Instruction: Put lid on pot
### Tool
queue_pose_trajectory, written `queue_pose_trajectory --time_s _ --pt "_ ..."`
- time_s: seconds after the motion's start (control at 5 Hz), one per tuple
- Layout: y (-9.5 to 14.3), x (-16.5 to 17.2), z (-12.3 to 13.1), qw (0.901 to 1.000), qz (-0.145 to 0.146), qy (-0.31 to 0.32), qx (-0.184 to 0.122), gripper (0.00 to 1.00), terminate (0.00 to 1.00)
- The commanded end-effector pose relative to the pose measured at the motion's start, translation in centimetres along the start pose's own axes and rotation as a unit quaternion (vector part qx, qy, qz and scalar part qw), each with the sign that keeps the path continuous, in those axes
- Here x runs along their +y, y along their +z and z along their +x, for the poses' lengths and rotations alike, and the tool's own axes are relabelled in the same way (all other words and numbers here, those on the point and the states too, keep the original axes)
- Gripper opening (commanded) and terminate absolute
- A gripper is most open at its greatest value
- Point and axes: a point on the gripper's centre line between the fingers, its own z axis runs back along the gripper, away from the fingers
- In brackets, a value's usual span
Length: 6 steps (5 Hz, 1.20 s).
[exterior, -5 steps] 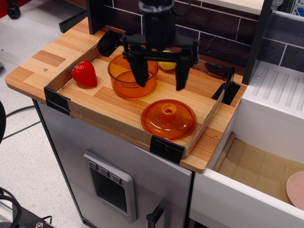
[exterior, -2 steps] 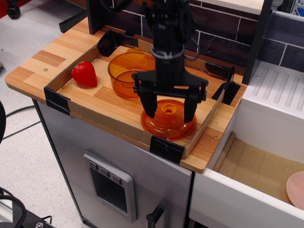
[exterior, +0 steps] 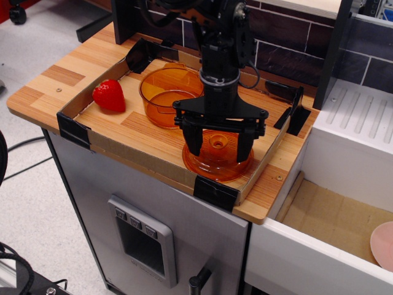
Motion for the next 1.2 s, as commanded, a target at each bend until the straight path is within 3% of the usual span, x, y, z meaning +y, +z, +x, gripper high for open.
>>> queue_pose_trajectory --time_s 0.0,0.2,0.6,0.8,1.0 --pt "0.7 -0.1 1.3 0.9996 -0.003 0.009 -0.027 1.0 0.0" --pt "1.2 -0.1 1.8 0.9995 -0.007 0.012 -0.027 0.0 0.0" --pt "4.1 -0.2 2.0 0.9991 -0.019 0.014 -0.035 0.0 0.0" --pt "6.5 -0.3 1.9 0.9989 -0.036 0.019 -0.022 0.0 0.0" --pt "8.7 0.1 2.0 0.9977 -0.046 0.029 -0.04 0.0 0.0"
